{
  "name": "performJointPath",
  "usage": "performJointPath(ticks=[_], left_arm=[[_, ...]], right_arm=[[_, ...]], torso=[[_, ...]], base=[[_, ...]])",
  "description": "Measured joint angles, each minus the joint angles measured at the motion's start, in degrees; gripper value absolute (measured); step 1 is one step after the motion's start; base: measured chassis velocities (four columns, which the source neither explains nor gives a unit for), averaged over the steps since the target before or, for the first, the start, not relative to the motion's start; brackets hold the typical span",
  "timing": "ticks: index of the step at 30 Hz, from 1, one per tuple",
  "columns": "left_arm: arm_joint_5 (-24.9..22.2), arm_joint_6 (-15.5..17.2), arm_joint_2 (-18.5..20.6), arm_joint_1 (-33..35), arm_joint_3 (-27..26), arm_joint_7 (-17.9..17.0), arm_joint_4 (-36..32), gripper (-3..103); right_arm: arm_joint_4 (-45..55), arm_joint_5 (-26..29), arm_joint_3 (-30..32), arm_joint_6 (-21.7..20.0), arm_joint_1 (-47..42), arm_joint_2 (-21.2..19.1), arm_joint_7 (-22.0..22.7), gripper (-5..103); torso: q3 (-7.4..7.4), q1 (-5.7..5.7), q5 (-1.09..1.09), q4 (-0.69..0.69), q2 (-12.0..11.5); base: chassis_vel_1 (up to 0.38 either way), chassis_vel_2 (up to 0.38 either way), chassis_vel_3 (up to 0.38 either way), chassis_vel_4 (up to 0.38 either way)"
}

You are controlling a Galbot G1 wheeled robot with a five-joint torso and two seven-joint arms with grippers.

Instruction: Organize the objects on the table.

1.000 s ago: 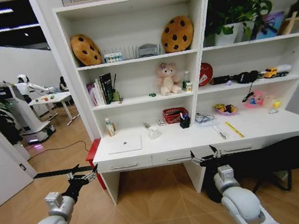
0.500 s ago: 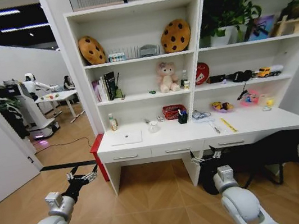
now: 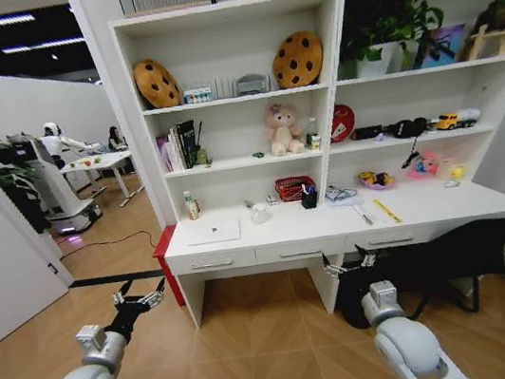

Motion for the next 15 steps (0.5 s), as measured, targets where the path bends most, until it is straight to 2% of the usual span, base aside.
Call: performJointPath(ticks=[15], left_arm=[[0.00,0.00,0.00,0.00,0.00,0.00,0.00,100]], right_arm=[[-1.10,-1.87,1.68,0.86,-1.65,4.03,0.51,100]], torso=[[0.00,-0.01,0.00,0.00,0.01]], base=[[0.000,0.000,0.000,0.000]])
